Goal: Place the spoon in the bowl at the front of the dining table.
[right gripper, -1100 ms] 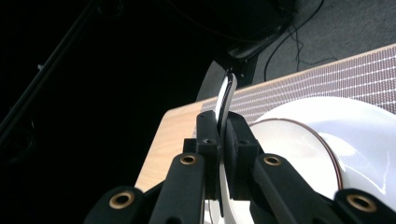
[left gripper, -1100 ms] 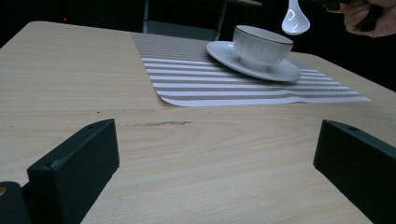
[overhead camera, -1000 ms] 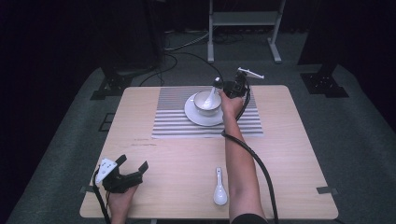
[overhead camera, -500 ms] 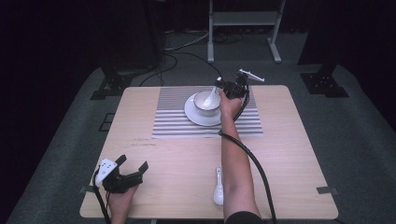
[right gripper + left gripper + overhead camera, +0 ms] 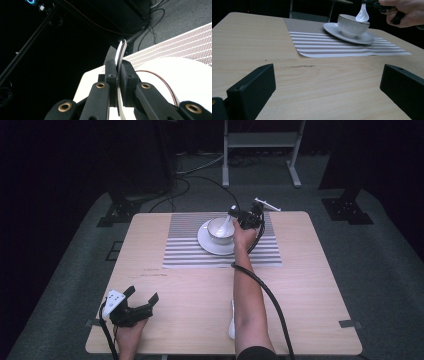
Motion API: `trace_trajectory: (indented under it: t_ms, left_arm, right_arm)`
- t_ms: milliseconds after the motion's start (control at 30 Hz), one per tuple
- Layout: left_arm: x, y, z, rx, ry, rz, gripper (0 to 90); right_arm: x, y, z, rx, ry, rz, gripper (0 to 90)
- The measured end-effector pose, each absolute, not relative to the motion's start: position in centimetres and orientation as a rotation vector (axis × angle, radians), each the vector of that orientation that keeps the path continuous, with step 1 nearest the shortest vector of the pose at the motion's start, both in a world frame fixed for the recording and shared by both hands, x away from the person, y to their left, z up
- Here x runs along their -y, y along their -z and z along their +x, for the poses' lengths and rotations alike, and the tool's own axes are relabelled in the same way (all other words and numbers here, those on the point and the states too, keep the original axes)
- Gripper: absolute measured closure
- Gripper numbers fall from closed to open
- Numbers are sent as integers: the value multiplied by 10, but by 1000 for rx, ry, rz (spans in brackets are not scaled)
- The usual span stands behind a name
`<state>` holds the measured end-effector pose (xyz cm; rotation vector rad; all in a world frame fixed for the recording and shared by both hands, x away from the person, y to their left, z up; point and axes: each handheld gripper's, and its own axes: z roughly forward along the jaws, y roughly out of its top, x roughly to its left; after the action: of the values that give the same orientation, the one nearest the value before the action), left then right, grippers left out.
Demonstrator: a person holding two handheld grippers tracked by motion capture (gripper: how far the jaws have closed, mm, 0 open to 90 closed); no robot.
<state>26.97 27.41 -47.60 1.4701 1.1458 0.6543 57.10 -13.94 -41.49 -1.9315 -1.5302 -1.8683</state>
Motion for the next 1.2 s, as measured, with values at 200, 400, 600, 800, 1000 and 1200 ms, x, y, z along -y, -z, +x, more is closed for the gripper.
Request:
trace_trajectory:
  t_ms: [200,400,600,800,1000,1200]
  left_arm:
    - [-274,476,269,-1145,-657,1476,0]
    - [-274,476,270,-1145,-657,1472,0]
    - [-274,476,270,-1146,-655,1471,0]
    - [-274,476,270,-1146,-655,1471,0]
    - [-274,476,270,-1148,-656,1470,0]
    - [-273,476,270,-1150,-657,1477,0]
  right_arm:
    - [140,416,570,1532,1883,-1941,855]
    - [144,417,568,1520,1906,-1989,856]
    - [144,421,568,1518,1895,-1997,853]
    - [138,428,570,1592,1805,-1981,818]
    - [144,426,568,1677,1779,-1993,796]
    - [155,429,565,1676,1768,-1982,751]
